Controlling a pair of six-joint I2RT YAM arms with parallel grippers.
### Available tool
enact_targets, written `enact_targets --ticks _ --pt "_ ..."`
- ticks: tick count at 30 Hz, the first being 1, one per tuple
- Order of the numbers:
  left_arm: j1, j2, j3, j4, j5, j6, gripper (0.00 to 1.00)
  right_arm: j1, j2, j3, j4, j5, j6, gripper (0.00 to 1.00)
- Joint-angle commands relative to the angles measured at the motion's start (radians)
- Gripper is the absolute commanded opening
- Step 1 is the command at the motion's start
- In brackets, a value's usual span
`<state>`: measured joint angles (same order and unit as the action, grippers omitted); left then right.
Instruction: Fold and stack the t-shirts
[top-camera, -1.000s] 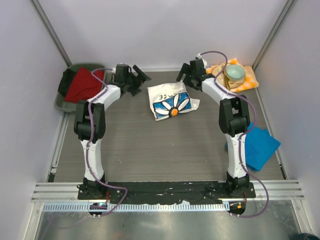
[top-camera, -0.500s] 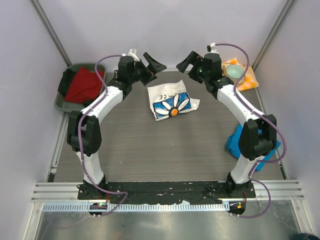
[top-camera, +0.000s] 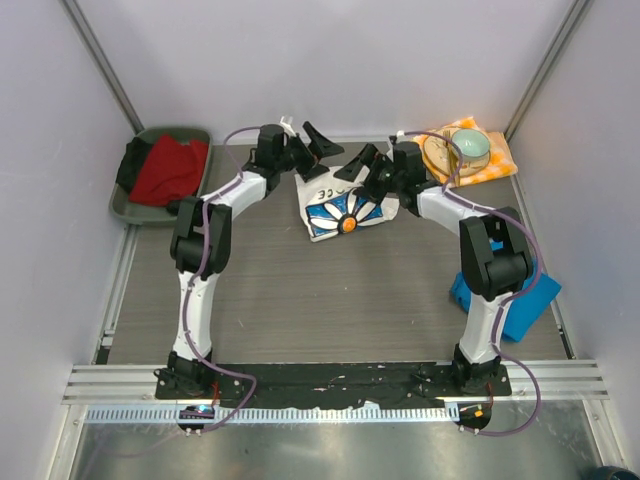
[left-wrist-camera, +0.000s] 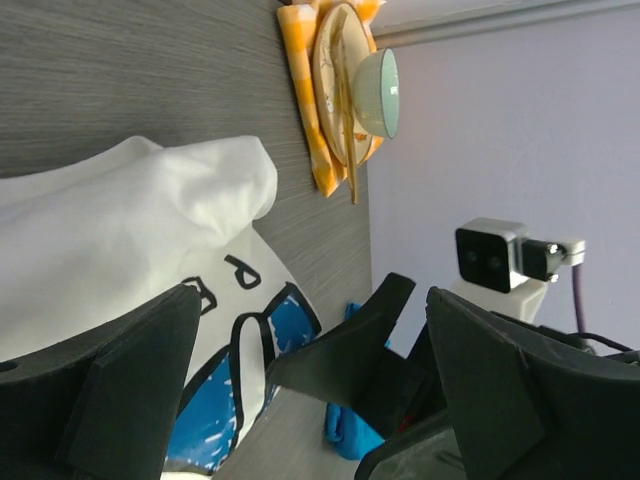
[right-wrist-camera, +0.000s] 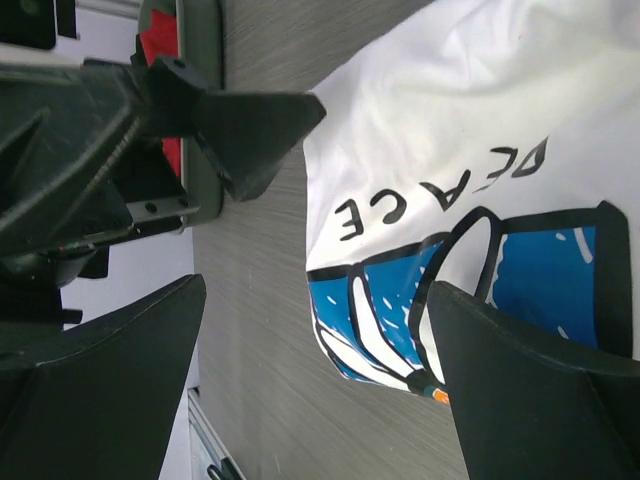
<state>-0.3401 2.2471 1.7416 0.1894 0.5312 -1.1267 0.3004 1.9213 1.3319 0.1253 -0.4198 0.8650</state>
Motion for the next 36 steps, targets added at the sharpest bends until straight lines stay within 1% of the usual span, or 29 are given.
enact_targets --ticks 1,4,8,12,15,18,21,25,26,29,30,36 --pt "0.003 0.045 0.061 0.116 0.066 -0.025 1.00 0.006 -0.010 -0.063 0.142 -0.070 0.020 0.99" --pt "0.003 0.106 0.059 0.131 0.069 -0.024 1.00 0.003 0.016 -0.121 0.158 -0.062 -0.007 0.99" --pt "0.003 0.163 0.027 0.209 0.078 -0.048 0.99 0.003 0.085 -0.186 0.209 -0.054 -0.021 0.99" --pt "0.003 0.212 0.015 0.217 0.073 -0.032 0.98 0.002 0.157 -0.224 0.275 -0.060 -0.021 0.99" --pt "0.007 0.221 -0.002 0.199 0.052 0.007 0.98 0.000 0.199 -0.237 0.289 -0.063 -0.034 0.99" --pt "0.019 0.227 -0.011 0.197 0.050 0.008 0.98 0.002 0.200 -0.257 0.269 -0.054 -0.056 0.99" --pt "0.035 0.212 -0.011 0.202 0.058 0.001 0.98 0.002 0.157 -0.258 0.229 -0.030 -0.086 0.99" --pt "0.035 0.140 0.009 0.197 0.079 -0.008 0.98 0.002 0.071 -0.192 0.140 0.012 -0.115 0.99" --pt "0.035 0.100 0.009 0.199 0.082 -0.011 0.98 0.003 0.041 -0.174 0.128 0.015 -0.118 1.00" --pt "0.030 0.008 -0.007 0.179 0.090 -0.022 0.98 0.003 0.015 -0.097 0.085 0.018 -0.121 1.00" --pt "0.027 -0.016 -0.019 0.177 0.089 -0.025 0.98 0.003 0.010 -0.052 0.061 0.016 -0.123 1.00" --pt "0.018 -0.183 -0.174 0.185 0.052 -0.031 0.99 0.000 0.022 0.093 0.027 0.030 -0.115 1.00"
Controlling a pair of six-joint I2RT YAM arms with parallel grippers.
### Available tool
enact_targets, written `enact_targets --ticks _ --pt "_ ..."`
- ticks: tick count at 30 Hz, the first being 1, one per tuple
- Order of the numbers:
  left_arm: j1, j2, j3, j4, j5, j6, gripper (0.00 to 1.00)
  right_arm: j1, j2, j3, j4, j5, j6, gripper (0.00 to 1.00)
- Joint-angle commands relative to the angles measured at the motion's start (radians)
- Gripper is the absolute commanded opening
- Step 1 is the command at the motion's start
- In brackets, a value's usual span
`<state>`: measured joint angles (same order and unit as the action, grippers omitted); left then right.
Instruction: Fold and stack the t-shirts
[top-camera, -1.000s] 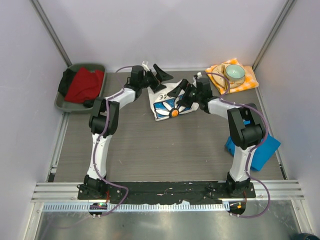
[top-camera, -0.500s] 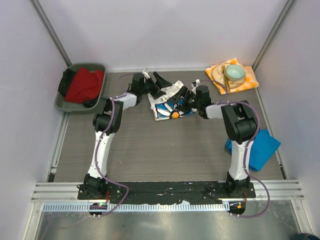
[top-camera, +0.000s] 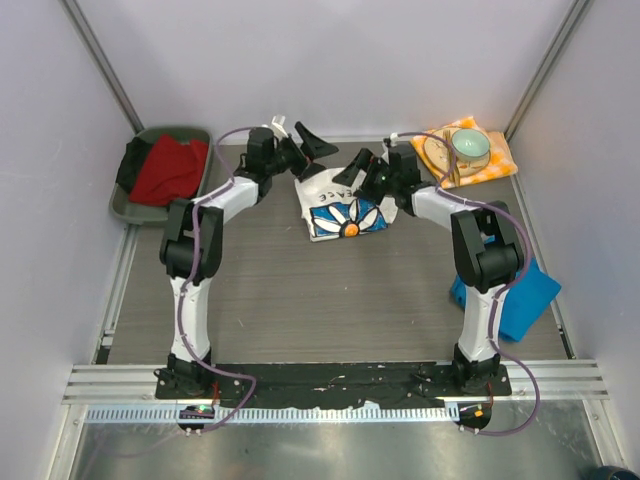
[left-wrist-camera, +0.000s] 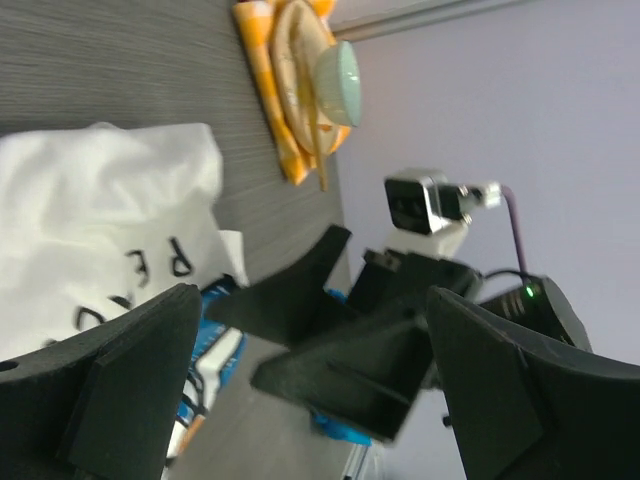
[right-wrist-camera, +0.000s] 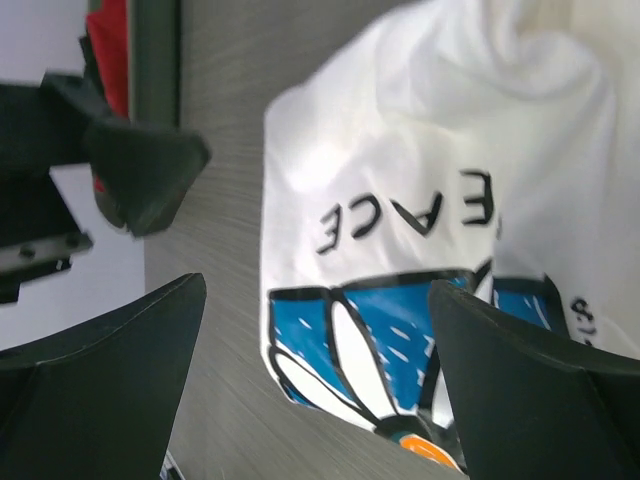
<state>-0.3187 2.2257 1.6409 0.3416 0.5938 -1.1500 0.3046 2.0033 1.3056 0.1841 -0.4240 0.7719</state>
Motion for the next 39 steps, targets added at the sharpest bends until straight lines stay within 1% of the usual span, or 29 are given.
enact_targets --ticks 1,3,4,7,10,15,20,28,34,39 --pt "-0.005 -0.181 -0.128 0.055 -0.012 -0.013 0.99 -0.005 -0.049 0.133 -0.034 0.039 -0.019 1.00" --pt "-0.011 -0.218 -0.180 0.069 -0.022 -0.019 0.99 -0.013 -0.025 0.193 -0.035 0.039 -0.007 1.00" --pt "-0.014 -0.245 -0.235 0.100 -0.025 -0.022 0.99 -0.018 0.006 0.216 -0.038 0.036 0.000 1.00" --pt "-0.028 -0.288 -0.329 0.161 -0.034 -0.034 0.99 -0.025 0.054 0.294 -0.040 0.018 0.027 1.00" --pt "-0.043 -0.288 -0.361 0.192 -0.020 -0.034 0.99 -0.027 0.109 0.354 -0.040 -0.001 0.059 1.00" --pt "-0.074 -0.256 -0.365 0.237 -0.005 -0.048 0.99 -0.025 0.164 0.400 -0.025 -0.013 0.093 1.00" --pt "-0.108 -0.215 -0.336 0.257 0.014 -0.059 0.99 -0.025 0.183 0.399 -0.009 -0.024 0.118 1.00" --pt "-0.138 -0.155 -0.360 0.301 0.015 -0.060 0.98 -0.027 0.224 0.412 -0.003 -0.015 0.110 1.00" --pt "-0.138 -0.118 -0.372 0.286 0.014 -0.013 0.98 -0.041 0.301 0.501 -0.017 -0.025 0.101 1.00" --pt "-0.138 -0.080 -0.371 0.296 0.023 0.004 0.98 -0.067 0.399 0.603 -0.023 -0.038 0.099 1.00"
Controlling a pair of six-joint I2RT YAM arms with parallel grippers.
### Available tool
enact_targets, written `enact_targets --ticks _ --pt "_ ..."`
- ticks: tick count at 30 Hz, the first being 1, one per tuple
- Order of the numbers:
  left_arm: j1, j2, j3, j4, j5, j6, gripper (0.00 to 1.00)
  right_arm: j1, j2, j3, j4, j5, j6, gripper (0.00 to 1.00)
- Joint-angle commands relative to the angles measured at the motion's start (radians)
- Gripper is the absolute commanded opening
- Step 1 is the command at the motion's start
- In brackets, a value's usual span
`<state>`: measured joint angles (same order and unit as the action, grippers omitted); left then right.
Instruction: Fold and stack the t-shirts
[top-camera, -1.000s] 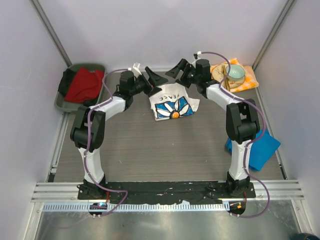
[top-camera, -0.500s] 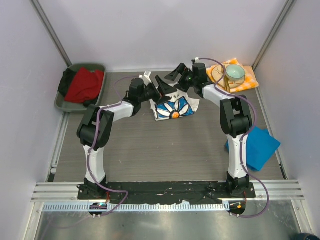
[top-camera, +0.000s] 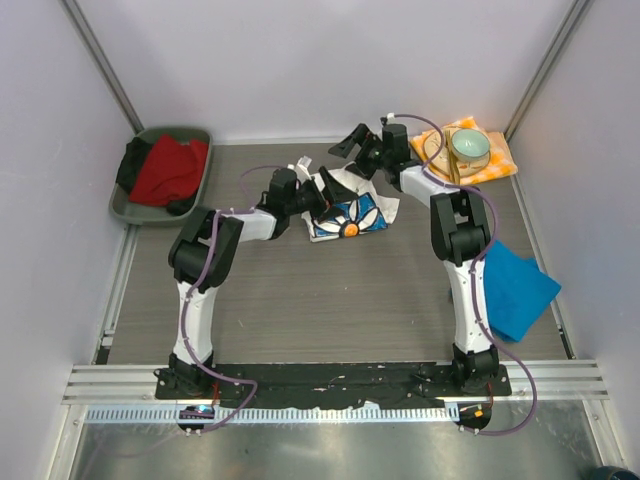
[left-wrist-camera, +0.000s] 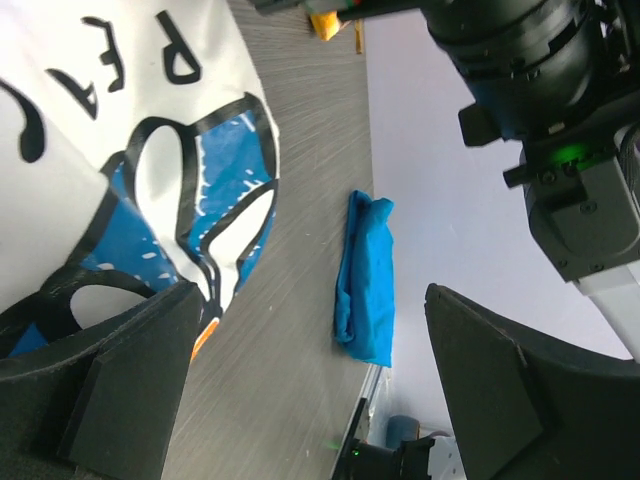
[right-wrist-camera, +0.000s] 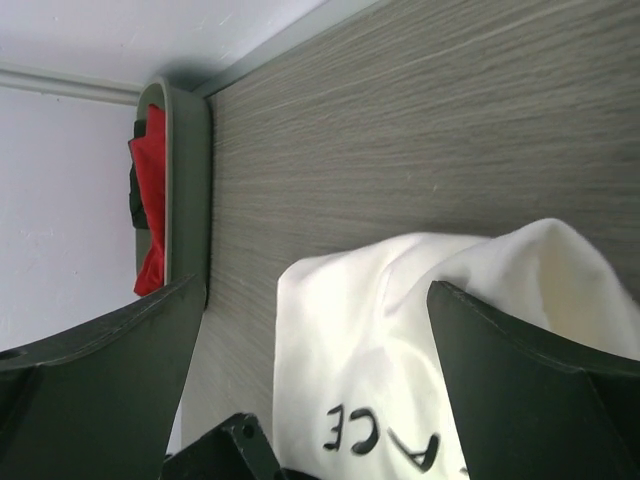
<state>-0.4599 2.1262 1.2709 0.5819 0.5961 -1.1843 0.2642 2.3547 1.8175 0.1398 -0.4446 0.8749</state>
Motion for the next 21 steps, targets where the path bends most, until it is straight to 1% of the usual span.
enact_targets --ticks 1,7,13,17,21 --pt "0.003 0.024 -0.002 0.061 0.028 0.037 0.98 -0.031 0.061 0.103 0.020 -0.019 0.001 1.00" --pt "0.003 0.044 -0.042 0.104 0.045 0.035 0.98 -0.059 0.149 0.154 0.023 -0.023 0.001 1.00" --pt "0.001 0.069 -0.100 0.148 0.062 0.038 0.98 -0.059 0.221 0.186 0.020 -0.022 -0.004 1.00" --pt "0.001 0.084 -0.148 0.208 0.067 0.023 0.98 -0.060 0.242 0.223 0.014 -0.025 -0.013 1.00" --pt "0.001 0.080 -0.150 0.234 0.080 -0.001 0.98 -0.060 0.230 0.255 -0.012 -0.020 -0.034 1.00"
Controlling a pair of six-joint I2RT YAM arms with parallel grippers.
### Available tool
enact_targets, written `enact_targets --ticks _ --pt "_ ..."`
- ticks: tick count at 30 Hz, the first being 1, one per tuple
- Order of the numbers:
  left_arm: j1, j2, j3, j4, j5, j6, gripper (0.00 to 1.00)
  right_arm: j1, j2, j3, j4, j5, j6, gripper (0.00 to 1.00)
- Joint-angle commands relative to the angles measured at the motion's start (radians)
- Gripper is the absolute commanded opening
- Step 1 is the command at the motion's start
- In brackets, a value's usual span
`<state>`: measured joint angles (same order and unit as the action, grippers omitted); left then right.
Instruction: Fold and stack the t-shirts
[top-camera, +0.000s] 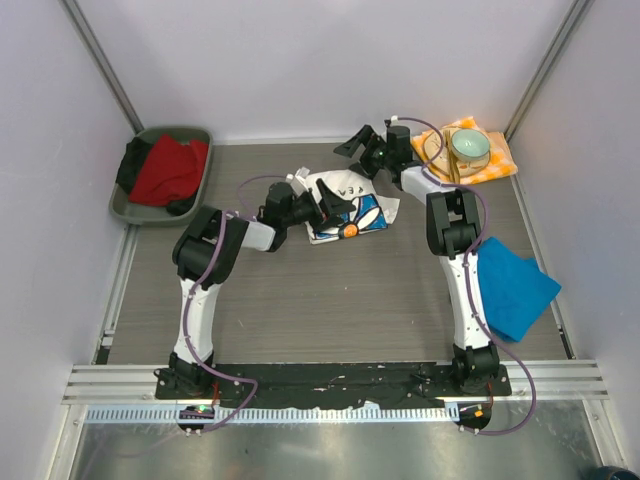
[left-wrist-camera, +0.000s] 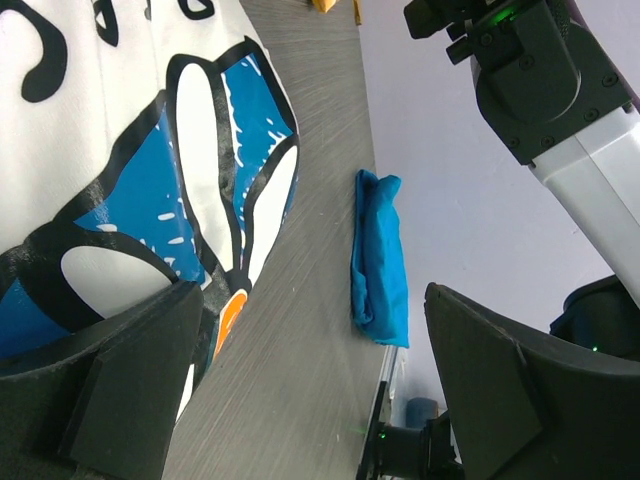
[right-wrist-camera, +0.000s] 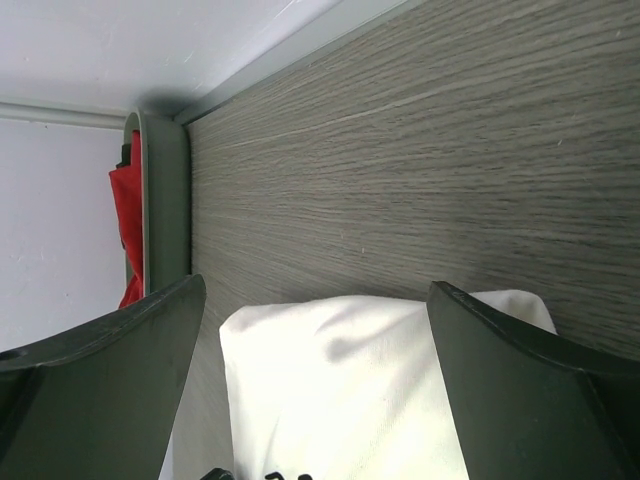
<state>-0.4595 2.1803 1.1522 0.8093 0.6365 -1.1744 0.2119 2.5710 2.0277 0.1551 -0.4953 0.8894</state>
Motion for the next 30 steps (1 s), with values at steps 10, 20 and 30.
enact_targets --ticks 10,20,30 --pt "-0.005 -0.097 0.069 -0.001 0.089 -0.059 1.00 -0.006 -0.271 -0.084 -0.091 0.142 -0.151 1.00" --pt "-0.005 -0.278 0.178 -0.459 0.055 0.090 1.00 -0.005 -0.705 -0.346 -0.285 0.260 -0.326 1.00" --pt "-0.005 -0.422 0.199 -1.079 -0.248 0.305 1.00 -0.006 -1.001 -0.460 -0.839 0.782 -0.440 1.00"
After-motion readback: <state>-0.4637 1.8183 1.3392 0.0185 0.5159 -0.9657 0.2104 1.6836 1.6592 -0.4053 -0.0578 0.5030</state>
